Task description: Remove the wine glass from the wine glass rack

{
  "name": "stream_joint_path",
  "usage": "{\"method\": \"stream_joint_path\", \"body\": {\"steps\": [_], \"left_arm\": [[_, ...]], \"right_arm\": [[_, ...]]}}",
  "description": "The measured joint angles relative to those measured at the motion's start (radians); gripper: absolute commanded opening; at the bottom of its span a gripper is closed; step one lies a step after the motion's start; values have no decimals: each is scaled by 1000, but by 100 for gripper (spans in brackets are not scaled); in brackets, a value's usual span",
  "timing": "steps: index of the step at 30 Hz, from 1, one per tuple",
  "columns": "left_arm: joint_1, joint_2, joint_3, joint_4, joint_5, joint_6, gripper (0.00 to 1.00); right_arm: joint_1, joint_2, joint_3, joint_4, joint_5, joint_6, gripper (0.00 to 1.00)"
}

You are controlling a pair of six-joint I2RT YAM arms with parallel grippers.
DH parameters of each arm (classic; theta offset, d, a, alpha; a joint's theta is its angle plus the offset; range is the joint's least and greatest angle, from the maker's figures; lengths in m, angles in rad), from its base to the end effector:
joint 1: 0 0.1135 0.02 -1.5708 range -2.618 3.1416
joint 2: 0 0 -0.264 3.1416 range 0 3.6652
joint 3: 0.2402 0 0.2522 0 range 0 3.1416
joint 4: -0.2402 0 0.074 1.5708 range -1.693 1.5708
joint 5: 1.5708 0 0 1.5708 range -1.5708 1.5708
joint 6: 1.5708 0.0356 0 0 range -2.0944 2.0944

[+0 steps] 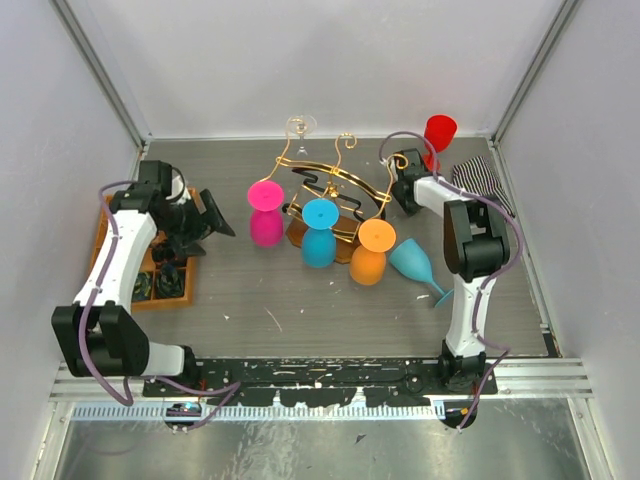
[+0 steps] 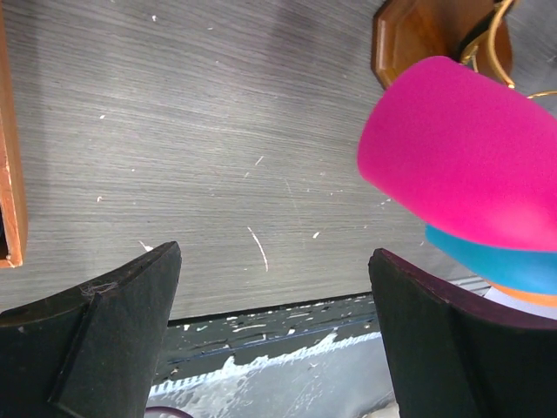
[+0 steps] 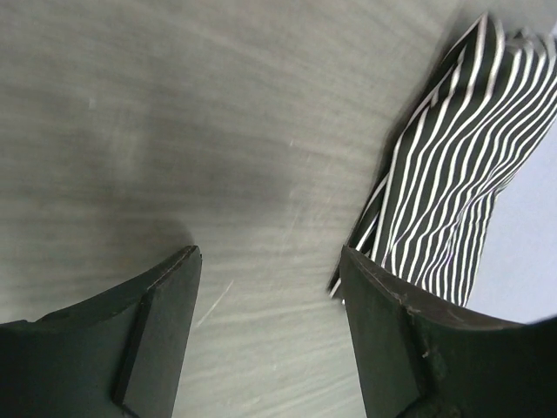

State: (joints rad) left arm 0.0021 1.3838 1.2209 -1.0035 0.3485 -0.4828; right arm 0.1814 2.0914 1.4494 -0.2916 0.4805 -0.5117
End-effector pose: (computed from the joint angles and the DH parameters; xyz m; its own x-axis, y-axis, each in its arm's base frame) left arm 0.2647 -0.0116 0.2936 -0.8757 -0.4382 -0.2027 -0.3095 0.8318 -0.4607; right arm 0.4419 0.0643 0.1590 -0.7434 -0.5778 -0.3368 -0.2907 0.7327 -0.6153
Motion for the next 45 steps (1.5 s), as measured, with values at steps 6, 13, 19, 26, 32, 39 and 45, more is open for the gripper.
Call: {"method": "stream_joint_path", "body": {"steps": [6, 13, 19, 26, 32, 39, 45], "left_arm": [[0, -47, 23, -25, 17, -1, 97], [0, -89, 23, -58, 24, -1, 97], [0, -90, 32, -66, 35, -1, 97], [0, -106, 49, -73, 35, 0, 97], [0, -127, 50, -77, 35, -1, 97], [0, -127, 60, -76, 37, -2, 97], [0, -127, 60, -76, 38, -12, 97]], "right_arm": [[-16, -26, 16, -198, 6, 136, 72], [-124, -38, 80, -356, 31, 303, 73], [-215, -124, 113, -402, 68, 399, 79], [-203, -318, 176, -525, 26, 569, 74], [-208, -605, -8, -624, -198, 730, 72], [-208, -721, -177, -728, -378, 773, 37], [-178, -750, -235, -739, -429, 730, 49]]}}
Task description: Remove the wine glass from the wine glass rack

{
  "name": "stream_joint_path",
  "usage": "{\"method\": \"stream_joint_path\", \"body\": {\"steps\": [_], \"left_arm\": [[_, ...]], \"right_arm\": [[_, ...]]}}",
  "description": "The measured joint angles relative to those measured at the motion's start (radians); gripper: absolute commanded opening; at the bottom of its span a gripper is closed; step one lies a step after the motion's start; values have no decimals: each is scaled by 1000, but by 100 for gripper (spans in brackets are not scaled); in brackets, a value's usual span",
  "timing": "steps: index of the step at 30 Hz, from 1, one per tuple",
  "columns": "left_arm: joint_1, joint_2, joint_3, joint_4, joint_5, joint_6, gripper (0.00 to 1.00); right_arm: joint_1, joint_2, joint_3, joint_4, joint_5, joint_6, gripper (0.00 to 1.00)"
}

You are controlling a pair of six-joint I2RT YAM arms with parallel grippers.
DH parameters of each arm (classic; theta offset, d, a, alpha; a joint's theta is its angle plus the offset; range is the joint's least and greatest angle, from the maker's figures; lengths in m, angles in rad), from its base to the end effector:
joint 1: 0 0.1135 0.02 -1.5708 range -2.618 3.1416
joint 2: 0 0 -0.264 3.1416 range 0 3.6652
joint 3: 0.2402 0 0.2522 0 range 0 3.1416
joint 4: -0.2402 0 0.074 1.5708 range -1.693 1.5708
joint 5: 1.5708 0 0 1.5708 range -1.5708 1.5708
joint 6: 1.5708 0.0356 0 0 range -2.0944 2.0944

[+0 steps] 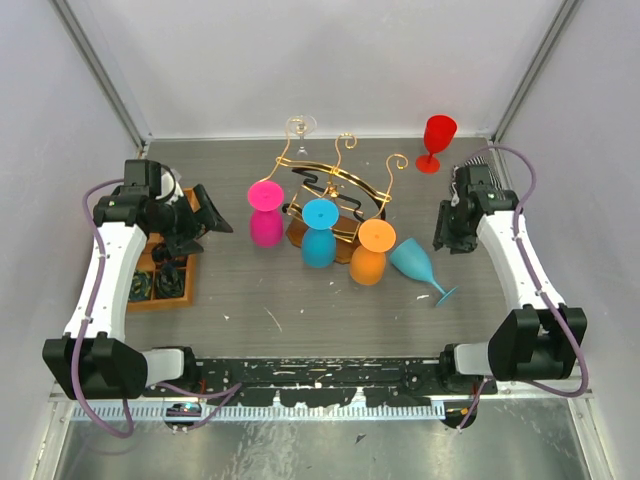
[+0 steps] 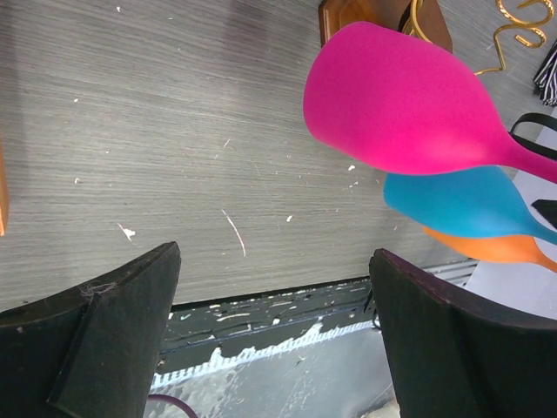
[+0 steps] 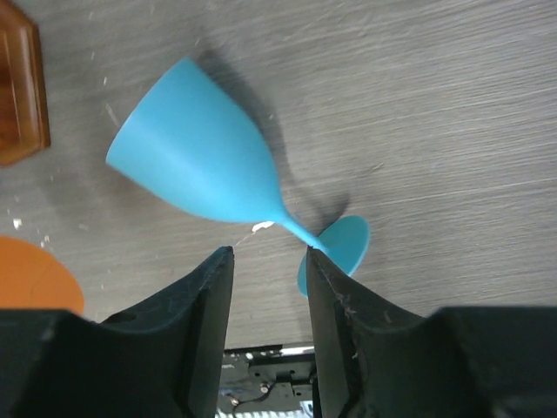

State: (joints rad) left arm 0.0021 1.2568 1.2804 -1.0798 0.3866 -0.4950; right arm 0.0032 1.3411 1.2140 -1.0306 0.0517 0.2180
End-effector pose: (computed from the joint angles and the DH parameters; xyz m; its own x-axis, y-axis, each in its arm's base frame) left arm 0.2346 -0.0129 0.3372 -0.8532 -0.4418 -0.2772 -0.2519 0.8145 -0.5226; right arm 0.2545 -0.0010 0.2987 -0.8904 0.2132 -0.4022 0.2152 0.9757 0.0406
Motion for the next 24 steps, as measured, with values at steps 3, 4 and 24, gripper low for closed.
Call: {"method": "stream_joint_path", "body": {"steps": [3, 4, 24], "left_arm": [[0, 0, 0, 0, 3, -3, 97], [0, 0, 0, 0, 4, -4, 97], [0, -12, 36, -7, 26, -23, 98]], "right_arm": [[26, -10, -43, 13, -47, -33, 72], [34, -10, -56, 21, -67, -45, 77], [119, 187, -91, 200, -158, -197, 90]]}}
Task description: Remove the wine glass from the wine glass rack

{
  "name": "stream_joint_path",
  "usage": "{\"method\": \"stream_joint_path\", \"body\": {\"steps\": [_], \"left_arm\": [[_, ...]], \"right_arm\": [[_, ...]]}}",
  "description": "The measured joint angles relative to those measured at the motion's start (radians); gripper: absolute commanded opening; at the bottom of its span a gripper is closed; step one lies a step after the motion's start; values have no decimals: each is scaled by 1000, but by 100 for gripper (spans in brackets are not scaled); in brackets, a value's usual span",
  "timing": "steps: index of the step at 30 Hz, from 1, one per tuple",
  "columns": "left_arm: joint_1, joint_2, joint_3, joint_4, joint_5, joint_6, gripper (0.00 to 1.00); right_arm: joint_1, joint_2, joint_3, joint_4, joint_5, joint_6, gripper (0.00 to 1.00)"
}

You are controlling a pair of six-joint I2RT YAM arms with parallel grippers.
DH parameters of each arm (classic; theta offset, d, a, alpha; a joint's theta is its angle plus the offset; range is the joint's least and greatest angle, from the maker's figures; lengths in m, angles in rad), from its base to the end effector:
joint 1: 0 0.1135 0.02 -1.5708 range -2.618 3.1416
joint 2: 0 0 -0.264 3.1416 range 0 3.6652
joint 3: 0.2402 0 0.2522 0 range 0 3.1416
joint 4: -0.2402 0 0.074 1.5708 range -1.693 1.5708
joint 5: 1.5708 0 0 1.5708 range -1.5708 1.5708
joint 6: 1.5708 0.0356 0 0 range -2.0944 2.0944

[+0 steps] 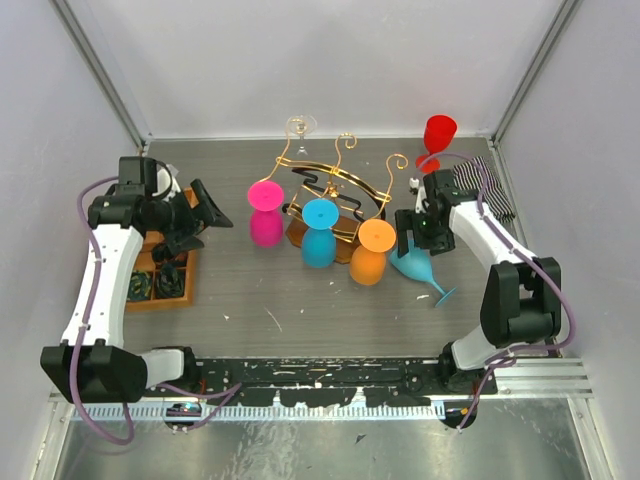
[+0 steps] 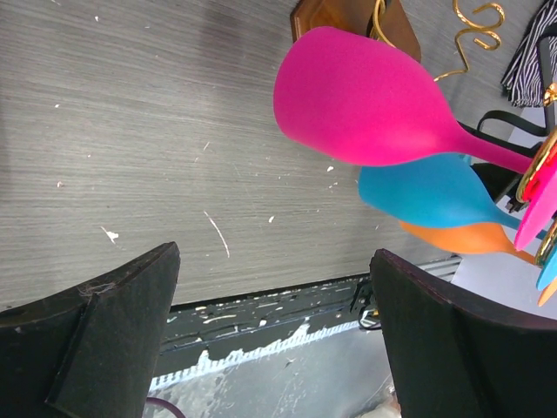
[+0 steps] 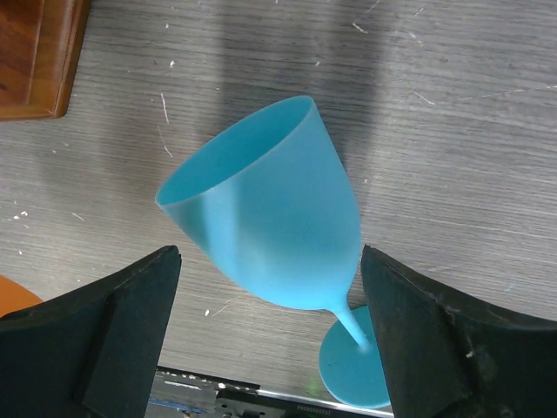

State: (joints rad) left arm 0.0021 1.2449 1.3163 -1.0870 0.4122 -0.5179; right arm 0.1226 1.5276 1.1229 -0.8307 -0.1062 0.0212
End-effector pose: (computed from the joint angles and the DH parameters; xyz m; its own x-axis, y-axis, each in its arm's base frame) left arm 0.2318 -0.0138 0.3503 -0.8419 -0.4553 -0.2894 -0.2389 0.7956 -0.5568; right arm 0.2907 0.0396 0.2327 -0.9403 -0.0946 -0.3270 -0.1363 0.9849 0.1070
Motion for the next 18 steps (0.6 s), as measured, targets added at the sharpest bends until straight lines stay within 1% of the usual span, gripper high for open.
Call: {"method": "stream_joint_path", "body": {"steps": [9, 18], "left_arm": [[0, -17, 1, -3, 5, -10, 98], [0, -17, 2, -16, 6, -7, 98]], "right_arm": [[36, 19, 4, 1, 3, -17, 90], [47, 105, 52, -18, 55, -21, 90]]}}
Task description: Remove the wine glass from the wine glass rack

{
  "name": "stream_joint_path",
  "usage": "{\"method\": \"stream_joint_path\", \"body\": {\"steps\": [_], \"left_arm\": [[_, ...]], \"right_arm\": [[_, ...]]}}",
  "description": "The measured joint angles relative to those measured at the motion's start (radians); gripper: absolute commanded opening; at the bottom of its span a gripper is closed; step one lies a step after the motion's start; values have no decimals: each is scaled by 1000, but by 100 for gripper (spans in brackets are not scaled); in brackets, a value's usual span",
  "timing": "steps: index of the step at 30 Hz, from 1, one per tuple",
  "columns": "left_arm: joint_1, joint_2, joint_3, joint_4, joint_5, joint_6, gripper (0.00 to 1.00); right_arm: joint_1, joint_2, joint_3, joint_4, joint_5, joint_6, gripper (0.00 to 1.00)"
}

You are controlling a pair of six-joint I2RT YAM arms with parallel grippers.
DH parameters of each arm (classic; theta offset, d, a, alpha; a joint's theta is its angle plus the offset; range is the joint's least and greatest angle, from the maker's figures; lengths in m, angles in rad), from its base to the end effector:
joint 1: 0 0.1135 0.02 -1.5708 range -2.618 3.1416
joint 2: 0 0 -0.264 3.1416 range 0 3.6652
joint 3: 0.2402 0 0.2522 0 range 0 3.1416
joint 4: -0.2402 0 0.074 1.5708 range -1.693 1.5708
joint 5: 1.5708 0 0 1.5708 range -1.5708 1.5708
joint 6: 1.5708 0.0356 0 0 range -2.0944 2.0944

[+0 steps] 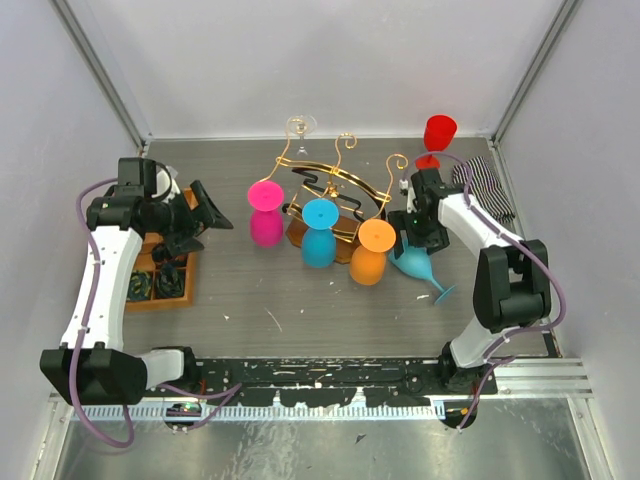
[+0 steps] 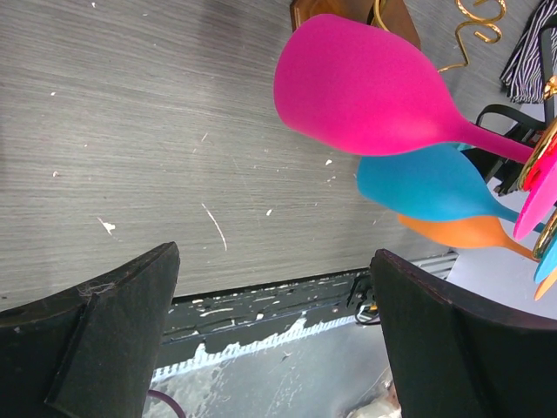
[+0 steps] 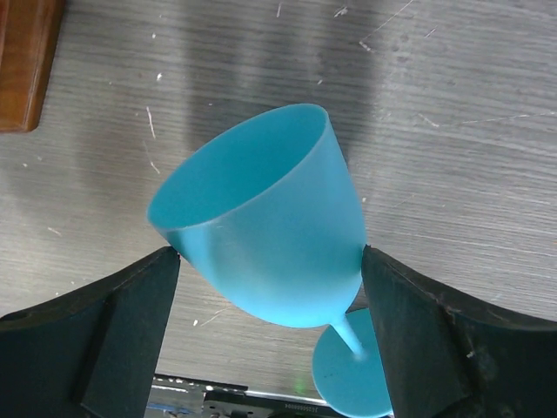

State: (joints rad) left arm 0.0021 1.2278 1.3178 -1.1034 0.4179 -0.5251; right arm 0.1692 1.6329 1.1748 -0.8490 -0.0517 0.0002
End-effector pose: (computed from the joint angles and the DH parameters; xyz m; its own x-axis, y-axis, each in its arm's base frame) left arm 0.2262 -0.0140 0.3535 -0.8410 -0.4599 -0.2851 -0.2413 0.7903 -0.5632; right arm 0.3064 0.0542 0.2167 -0.9517 -0.1624 -0.2606 -0.1812 0.9822 0.0499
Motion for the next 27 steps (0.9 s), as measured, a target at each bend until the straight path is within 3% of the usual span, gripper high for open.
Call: {"method": "stream_joint_path", "body": {"steps": [27], "left_arm": [[0, 0, 19, -18, -1, 0, 98]], "right_arm": [[-16, 257, 274, -66, 93, 6, 90]]}}
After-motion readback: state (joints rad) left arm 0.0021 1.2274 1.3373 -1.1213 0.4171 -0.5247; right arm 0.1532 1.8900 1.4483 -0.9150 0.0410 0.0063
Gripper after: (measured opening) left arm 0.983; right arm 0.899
